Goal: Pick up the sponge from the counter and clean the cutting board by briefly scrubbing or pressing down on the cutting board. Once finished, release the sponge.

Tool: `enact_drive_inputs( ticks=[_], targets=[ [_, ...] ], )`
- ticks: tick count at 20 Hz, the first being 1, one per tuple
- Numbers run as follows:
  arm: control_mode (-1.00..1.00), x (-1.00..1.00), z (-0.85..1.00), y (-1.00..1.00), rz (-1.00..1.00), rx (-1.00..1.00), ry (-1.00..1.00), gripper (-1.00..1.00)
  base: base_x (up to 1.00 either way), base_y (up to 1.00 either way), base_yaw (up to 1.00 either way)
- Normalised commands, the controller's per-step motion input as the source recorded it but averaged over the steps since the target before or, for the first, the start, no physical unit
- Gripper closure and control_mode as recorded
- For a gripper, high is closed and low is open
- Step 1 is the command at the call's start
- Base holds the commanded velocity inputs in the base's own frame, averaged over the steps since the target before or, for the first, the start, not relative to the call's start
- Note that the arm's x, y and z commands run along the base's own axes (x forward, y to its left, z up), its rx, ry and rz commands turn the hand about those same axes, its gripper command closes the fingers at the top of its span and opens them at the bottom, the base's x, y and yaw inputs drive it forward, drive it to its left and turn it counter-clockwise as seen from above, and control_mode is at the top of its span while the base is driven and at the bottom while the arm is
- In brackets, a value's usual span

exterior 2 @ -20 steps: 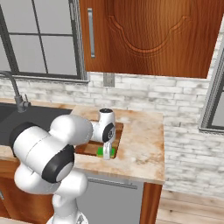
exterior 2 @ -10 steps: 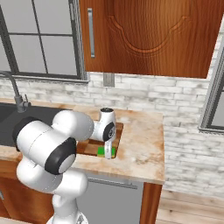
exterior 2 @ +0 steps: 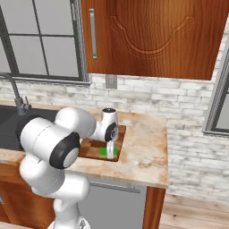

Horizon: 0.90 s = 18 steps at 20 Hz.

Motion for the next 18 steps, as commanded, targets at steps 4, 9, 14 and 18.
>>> enact_drive_inputs(
  ticks=[4, 9, 14, 18],
  targets=[
    [-1.00, 0.41, 0.00, 0.15, 0.00, 0.00, -0.02, 1.00, 0.00, 0.00, 0.00],
    [-1.00, 0.52, 0.00, 0.15, 0.02, 0.00, 0.00, 1.00, 0.00, 0.00, 0.00],
    [-1.00, 0.60, 0.00, 0.09, 0.05, 0.00, -0.01, 1.00, 0.00, 0.00, 0.00],
    [-1.00, 0.62, 0.00, 0.02, 0.07, 0.01, -0.04, 1.00, 0.00, 0.00, 0.00]
  ],
)
